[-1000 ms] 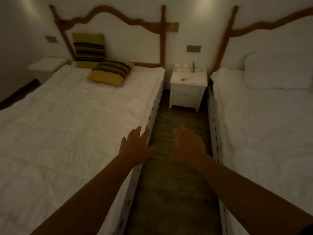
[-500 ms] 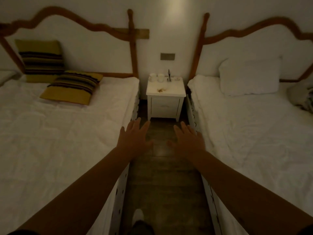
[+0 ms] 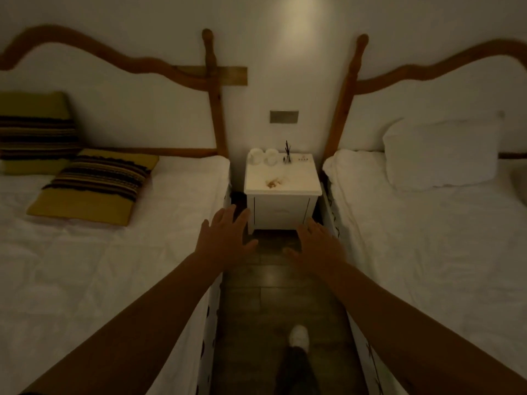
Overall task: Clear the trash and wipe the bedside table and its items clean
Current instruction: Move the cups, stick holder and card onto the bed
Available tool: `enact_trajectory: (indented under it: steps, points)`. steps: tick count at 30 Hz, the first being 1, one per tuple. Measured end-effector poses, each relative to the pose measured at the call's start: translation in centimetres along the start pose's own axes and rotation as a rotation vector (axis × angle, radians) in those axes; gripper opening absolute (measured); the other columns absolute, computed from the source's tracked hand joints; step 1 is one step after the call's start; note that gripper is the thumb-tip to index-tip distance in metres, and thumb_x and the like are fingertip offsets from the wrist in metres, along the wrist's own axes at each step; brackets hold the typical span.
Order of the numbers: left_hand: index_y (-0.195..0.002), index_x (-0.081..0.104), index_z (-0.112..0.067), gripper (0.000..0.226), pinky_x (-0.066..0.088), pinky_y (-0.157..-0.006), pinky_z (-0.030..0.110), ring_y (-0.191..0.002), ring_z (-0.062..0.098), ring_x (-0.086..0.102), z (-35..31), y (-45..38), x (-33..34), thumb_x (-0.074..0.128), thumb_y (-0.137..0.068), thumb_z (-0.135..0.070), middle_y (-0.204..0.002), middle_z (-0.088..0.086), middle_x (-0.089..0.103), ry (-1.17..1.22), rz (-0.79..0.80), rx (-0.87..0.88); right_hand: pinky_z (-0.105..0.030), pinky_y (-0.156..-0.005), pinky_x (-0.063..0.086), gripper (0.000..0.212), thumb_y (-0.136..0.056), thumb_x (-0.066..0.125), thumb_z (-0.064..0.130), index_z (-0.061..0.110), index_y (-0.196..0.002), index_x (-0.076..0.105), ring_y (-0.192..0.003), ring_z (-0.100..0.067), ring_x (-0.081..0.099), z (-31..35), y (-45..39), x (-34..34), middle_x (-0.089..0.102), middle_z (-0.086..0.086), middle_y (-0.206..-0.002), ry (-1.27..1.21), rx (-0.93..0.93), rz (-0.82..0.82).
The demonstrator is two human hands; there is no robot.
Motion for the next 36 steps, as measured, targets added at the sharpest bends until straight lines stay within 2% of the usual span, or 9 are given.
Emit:
enact_trajectory:
  steps: [2, 5, 10, 18, 24, 31, 36]
  points:
    - [-0.15, 0.005, -0.033, 0.084, 0.019, -0.113, 0.057, -0.146, 0.031, 0.012, 0.4, -4.5, 0.9, 0.044, -0.085, -0.069, -0.161, 0.007, 0.01, 0.017, 0.016, -0.016, -0.051, -0.108, 0.029, 0.083, -0.077, 0.045, 0.074, 0.031, -0.144, 0.019, -0.144, -0.031, 0.019, -1.1, -4.9, 0.6, 0.012, -0.005, -0.16, -0.027, -0.013, 0.029]
    - [-0.15, 0.005, -0.032, 0.085, 0.022, -0.113, 0.058, -0.146, 0.032, 0.014, 0.8, -11.7, 2.0, 0.047, -0.084, -0.066, -0.161, 0.008, 0.011, 0.04, 0.027, -0.036, -0.051, -0.11, 0.027, 0.084, -0.08, 0.052, 0.068, 0.033, -0.146, 0.014, -0.144, -0.033, 0.016, -2.8, -12.8, 0.5, 0.008, -0.003, -0.16, -0.051, -0.034, 0.063]
    - [-0.151, 0.002, -0.031, 0.087, 0.023, -0.114, 0.055, -0.146, 0.032, 0.014, 1.1, -22.7, 1.4, 0.049, -0.086, -0.061, -0.16, 0.01, 0.01, 0.041, 0.057, -0.049, -0.052, -0.108, 0.03, 0.08, -0.082, 0.054, 0.06, 0.031, -0.145, 0.016, -0.141, -0.031, 0.019, -4.8, -23.8, -1.8, 0.01, -0.003, -0.159, -0.037, -0.085, 0.116]
    - [-0.151, 0.011, -0.026, 0.083, 0.027, -0.112, 0.055, -0.144, 0.032, 0.019, 4.1, -37.9, 1.9, 0.051, -0.087, -0.059, -0.158, 0.012, 0.017, 0.107, 0.087, -0.068, -0.05, -0.104, 0.035, 0.08, -0.084, 0.058, 0.057, 0.028, -0.146, 0.017, -0.139, -0.031, 0.024, -4.6, -40.1, -3.4, 0.013, -0.006, -0.159, 0.027, -0.123, 0.138]
    - [-0.149, 0.019, -0.025, 0.083, 0.037, -0.104, 0.046, -0.135, 0.032, 0.035, 9.0, -52.2, 5.9, 0.053, -0.083, -0.061, -0.152, 0.013, 0.032, 0.116, 0.085, 0.007, -0.051, -0.104, 0.035, 0.079, -0.083, 0.058, 0.055, 0.028, -0.146, 0.02, -0.139, -0.031, 0.026, -3.6, -53.2, -0.4, 0.017, -0.007, -0.158, -0.012, -0.034, 0.172]
    - [-0.149, 0.017, -0.022, 0.082, 0.038, -0.106, 0.049, -0.136, 0.032, 0.031, 14.3, -66.7, 13.0, 0.052, -0.084, -0.059, -0.152, 0.01, 0.029, 0.132, 0.25, 0.006, -0.049, -0.102, 0.039, 0.075, -0.082, 0.063, 0.051, 0.026, -0.143, 0.027, -0.138, -0.032, 0.029, -3.3, -66.8, 4.8, 0.024, -0.007, -0.156, -0.004, 0.05, 0.28]
    - [-0.148, 0.016, -0.025, 0.083, 0.043, -0.101, 0.048, -0.132, 0.029, 0.036, 15.7, -74.4, 19.7, 0.052, -0.083, -0.062, -0.15, 0.008, 0.03, 0.14, 0.287, -0.001, -0.046, -0.097, 0.041, 0.073, -0.083, 0.063, 0.048, 0.024, -0.143, 0.029, -0.136, -0.031, 0.029, -4.2, -75.3, 10.6, 0.029, -0.006, -0.152, -0.079, 0.139, 0.322]
Point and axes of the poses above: each hand's wrist, its own y-axis away from the middle knuckle, its own x-axis out of the palm, z = x × y, the point moved 3 cm from there along -y, towards the middle knuckle
